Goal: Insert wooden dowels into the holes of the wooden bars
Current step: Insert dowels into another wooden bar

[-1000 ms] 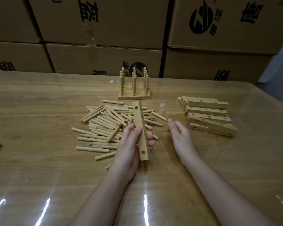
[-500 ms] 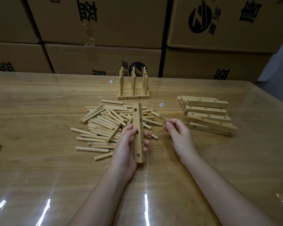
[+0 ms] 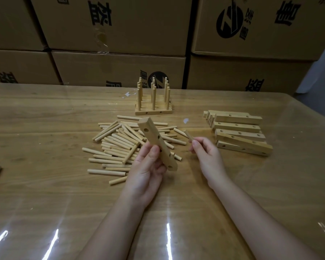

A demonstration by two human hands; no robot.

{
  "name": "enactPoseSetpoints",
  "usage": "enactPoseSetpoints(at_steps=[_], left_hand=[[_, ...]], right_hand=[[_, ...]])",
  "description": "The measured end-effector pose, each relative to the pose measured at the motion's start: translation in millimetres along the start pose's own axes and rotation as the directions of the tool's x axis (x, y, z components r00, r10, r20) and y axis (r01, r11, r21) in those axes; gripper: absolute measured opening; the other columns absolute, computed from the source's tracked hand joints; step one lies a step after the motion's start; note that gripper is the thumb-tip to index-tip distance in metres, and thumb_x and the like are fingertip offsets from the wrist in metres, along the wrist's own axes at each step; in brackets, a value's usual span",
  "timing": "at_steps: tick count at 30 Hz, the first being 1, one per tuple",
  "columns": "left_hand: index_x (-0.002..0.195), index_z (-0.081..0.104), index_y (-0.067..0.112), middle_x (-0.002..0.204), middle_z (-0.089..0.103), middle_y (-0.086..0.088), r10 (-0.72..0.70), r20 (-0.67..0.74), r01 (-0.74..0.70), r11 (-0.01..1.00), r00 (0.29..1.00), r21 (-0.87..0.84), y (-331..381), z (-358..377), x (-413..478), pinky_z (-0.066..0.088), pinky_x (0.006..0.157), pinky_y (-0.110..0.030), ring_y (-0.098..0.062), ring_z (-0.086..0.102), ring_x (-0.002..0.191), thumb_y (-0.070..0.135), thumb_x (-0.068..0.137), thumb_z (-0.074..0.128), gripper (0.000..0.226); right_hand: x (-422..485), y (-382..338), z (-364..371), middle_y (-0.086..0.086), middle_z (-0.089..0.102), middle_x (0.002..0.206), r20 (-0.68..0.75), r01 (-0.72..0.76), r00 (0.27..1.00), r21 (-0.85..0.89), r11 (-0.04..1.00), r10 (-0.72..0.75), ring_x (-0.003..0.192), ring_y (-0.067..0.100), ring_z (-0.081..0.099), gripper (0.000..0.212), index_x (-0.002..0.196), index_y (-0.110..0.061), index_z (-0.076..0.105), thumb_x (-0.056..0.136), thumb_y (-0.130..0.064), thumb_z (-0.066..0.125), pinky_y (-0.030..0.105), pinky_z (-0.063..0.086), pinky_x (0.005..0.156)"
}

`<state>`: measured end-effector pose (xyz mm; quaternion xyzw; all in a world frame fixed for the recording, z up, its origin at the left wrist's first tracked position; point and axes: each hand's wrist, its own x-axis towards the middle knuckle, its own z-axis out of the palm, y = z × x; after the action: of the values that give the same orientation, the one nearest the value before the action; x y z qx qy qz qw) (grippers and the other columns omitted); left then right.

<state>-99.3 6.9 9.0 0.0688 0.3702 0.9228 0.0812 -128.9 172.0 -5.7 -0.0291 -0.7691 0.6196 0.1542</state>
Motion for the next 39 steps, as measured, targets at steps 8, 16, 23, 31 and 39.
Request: enactPoseSetpoints(at_steps=[8,16,23,31,39], left_hand=[[0.083,0.065,0.026,0.064,0.066,-0.003,-0.025,-0.066,0.035,0.988,0.998,0.147,-3.2,1.5,-0.8,0.043,0.042,-0.015,-0.007,0.056,0.048,0.027,0.078,0.065,0.006],[0.086,0.056,0.013,0.096,0.071,-0.020,-0.220,0.100,0.205,0.968,0.970,0.143,-3.6,5.6,-3.3,0.055,0.062,-0.030,-0.027,0.069,0.077,0.022,0.083,0.051,0.010],[0.098,0.048,0.013,0.077,0.067,-0.010,-0.164,0.058,0.141,0.947,0.985,0.287,-5.6,2.3,-2.7,0.047,0.048,-0.023,-0.016,0.060,0.055,0.032,0.080,0.063,0.030],[0.106,0.052,0.010,0.070,0.061,-0.010,-0.199,0.020,0.191,0.960,0.980,0.205,-7.9,0.9,0.3,0.039,0.036,-0.022,-0.014,0.049,0.044,0.025,0.099,0.038,0.022],[0.133,0.046,0.038,0.067,0.053,-0.008,-0.213,0.090,0.184,0.949,0.973,0.255,-8.7,-0.2,0.2,0.030,0.033,-0.016,-0.010,0.036,0.039,0.024,0.098,0.039,0.038]], right_hand=[[0.9,2.2,-0.4,-0.013,0.055,0.060,-0.027,0.014,1.000,0.034,0.999,-0.013,0.058,-0.003,0.049,0.016,0.087,-0.026,0.062,0.096,-0.023,0.048,0.020,0.039,0.062],[-1.3,-4.2,0.6,-0.005,0.066,0.065,0.063,-0.001,0.998,0.139,0.990,-0.007,0.055,0.009,0.054,0.011,0.092,-0.024,0.060,0.095,-0.021,0.050,0.024,0.045,0.055],[-1.8,-1.3,0.4,-0.010,0.065,0.068,0.055,0.038,0.997,0.102,0.994,-0.044,0.062,0.001,0.055,0.012,0.087,-0.025,0.061,0.093,-0.020,0.052,0.022,0.042,0.064],[-5.5,-0.4,1.7,-0.017,0.063,0.078,0.049,0.195,0.980,-0.006,0.981,-0.195,0.079,-0.001,0.058,0.021,0.093,-0.037,0.057,0.094,-0.017,0.051,0.016,0.045,0.073],[-7.7,-3.2,2.5,-0.022,0.065,0.084,0.062,0.273,0.961,-0.043,0.961,-0.270,0.081,-0.006,0.058,0.015,0.089,-0.037,0.059,0.094,-0.025,0.052,0.007,0.041,0.070]])
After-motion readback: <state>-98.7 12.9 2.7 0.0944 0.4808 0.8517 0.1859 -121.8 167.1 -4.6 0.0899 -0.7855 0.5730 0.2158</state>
